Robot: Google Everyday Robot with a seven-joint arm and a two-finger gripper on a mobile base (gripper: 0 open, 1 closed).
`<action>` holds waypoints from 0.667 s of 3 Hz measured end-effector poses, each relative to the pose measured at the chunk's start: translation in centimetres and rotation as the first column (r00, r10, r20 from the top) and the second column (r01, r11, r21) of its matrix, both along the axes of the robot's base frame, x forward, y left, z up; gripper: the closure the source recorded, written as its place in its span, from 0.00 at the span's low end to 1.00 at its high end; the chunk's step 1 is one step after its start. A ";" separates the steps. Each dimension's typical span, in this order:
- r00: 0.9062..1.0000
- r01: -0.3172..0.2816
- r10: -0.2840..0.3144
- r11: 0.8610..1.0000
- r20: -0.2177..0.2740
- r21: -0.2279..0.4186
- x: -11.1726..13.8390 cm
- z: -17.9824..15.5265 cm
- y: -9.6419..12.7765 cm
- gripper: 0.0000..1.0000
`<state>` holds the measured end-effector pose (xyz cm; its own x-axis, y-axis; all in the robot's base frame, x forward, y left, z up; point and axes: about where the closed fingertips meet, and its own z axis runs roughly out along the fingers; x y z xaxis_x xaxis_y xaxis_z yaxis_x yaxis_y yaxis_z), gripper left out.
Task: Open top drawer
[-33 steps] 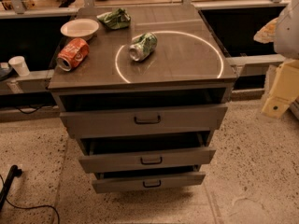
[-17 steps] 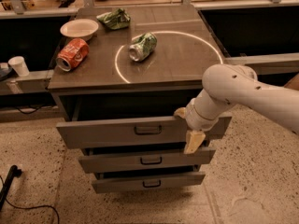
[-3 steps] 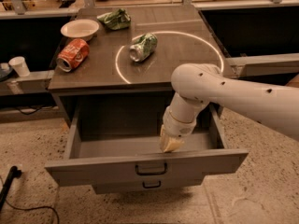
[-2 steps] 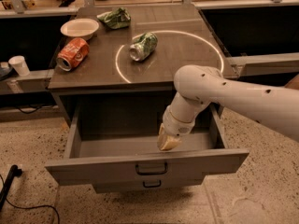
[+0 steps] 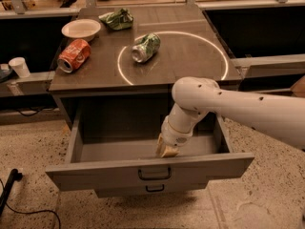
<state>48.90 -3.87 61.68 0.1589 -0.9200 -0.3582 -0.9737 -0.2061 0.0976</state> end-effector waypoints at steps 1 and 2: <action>0.999 -0.047 0.047 0.999 -0.007 -0.021 -2.2 0.0 -0.5 0.76; 0.994 -0.104 0.102 0.993 -0.026 -0.051 -4.7 -0.1 -1.6 0.76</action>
Offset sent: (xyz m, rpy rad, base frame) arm -0.0754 -0.0311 -0.0007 -0.0891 0.0413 0.1691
